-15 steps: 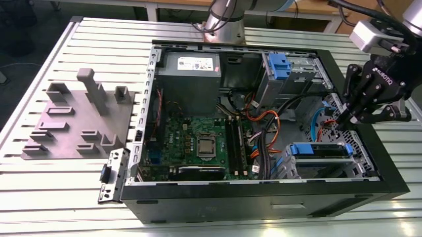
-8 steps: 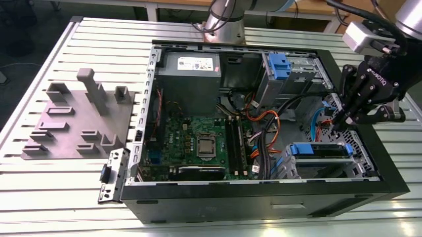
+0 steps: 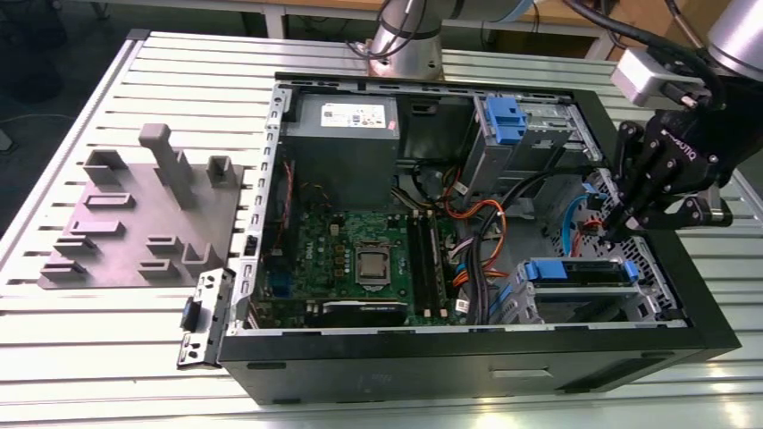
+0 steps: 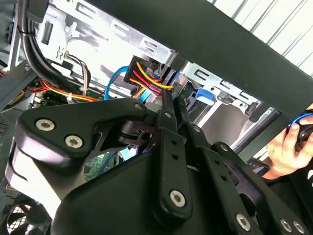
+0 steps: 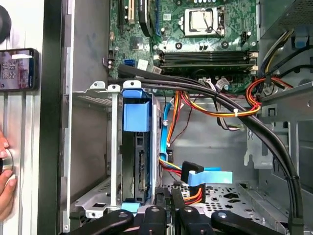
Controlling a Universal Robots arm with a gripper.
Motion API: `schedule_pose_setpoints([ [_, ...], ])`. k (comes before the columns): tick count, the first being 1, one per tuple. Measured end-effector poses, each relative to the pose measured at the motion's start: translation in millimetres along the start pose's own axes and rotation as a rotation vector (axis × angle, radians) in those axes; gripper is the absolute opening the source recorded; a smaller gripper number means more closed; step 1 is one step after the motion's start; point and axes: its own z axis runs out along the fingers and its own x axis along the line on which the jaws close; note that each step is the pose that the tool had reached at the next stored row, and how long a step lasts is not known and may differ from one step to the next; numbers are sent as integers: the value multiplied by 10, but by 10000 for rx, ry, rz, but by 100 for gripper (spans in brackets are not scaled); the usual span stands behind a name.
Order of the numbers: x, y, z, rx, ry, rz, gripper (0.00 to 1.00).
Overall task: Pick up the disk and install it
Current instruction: 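Insert the first disk wire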
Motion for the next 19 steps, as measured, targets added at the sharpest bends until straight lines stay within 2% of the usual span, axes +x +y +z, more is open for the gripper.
schedule_pose_setpoints([
  [4, 2, 55, 3, 98, -4, 10, 16],
  [9, 23, 74, 8, 115, -2, 4, 16],
  [14, 94, 87, 24, 164, -3, -7, 16],
  [19, 131, 140, 40, 308, -2, -32, 16],
])
